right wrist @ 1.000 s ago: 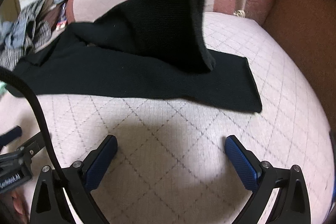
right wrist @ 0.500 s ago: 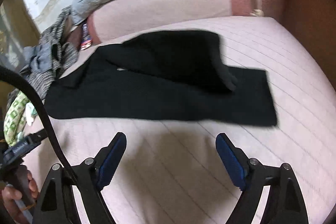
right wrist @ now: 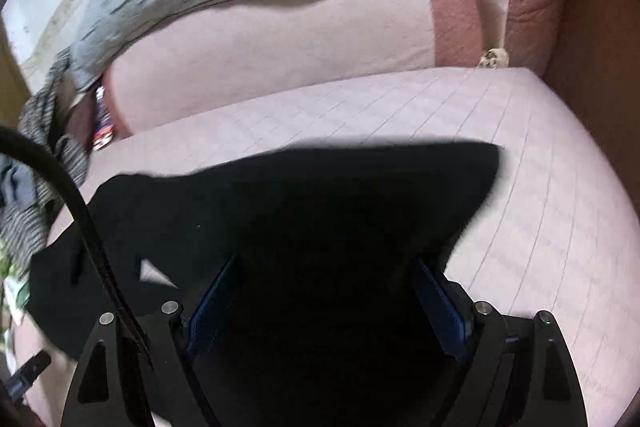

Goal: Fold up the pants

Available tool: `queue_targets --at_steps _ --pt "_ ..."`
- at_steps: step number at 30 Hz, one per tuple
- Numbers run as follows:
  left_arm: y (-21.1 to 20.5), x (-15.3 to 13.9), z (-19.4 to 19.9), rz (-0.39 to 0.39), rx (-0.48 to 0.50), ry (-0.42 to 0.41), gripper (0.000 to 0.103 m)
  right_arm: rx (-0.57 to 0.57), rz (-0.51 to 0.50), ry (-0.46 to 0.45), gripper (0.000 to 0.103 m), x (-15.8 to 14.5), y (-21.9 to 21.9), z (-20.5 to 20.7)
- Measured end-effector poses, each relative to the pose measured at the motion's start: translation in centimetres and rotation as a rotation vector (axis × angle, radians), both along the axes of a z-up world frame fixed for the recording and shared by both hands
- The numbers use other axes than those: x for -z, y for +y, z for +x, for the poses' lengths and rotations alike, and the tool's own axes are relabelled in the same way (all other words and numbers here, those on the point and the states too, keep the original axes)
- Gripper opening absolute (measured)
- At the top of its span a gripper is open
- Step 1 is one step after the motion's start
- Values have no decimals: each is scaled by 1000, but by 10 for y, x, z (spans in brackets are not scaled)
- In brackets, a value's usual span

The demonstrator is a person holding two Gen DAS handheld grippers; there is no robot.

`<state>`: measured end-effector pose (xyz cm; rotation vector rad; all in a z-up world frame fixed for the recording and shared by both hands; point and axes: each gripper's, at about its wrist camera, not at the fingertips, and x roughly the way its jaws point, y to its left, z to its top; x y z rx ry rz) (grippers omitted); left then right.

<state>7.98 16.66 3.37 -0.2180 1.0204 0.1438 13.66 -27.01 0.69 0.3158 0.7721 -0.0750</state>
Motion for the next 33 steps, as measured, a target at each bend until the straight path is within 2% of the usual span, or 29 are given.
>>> queue_targets --at_steps 2,5,9,13,18,23,24,26,31,33 --pt "5 3 4 -8 -8 17 98 -21 -9 -10 83 -8 -3 -15" --pt "13 6 5 -34 -27 33 98 -14 -4 15 83 -12 -10 -62" --pt "18 5 1 -48 -48 31 98 16 77 96 83 16 -27 -127" --pt "23 5 0 -57 -64 36 98 79 183 146 83 41 -45 -152" --pt "29 5 7 -78 -92 17 98 85 166 114 83 38 -44 -134" --pt "31 7 24 -78 -101 -8 98 104 160 35 82 45 -47 -120" --pt "33 7 26 -78 -100 -10 98 108 165 22 80 45 -48 -119" --pt "33 6 34 -86 -99 -16 98 114 186 6 64 44 -50 -116" --pt "30 7 39 -56 -81 -18 98 121 189 0 57 45 -52 -113" --pt "29 7 39 -47 -72 -15 98 120 201 -6 57 45 -54 -115"
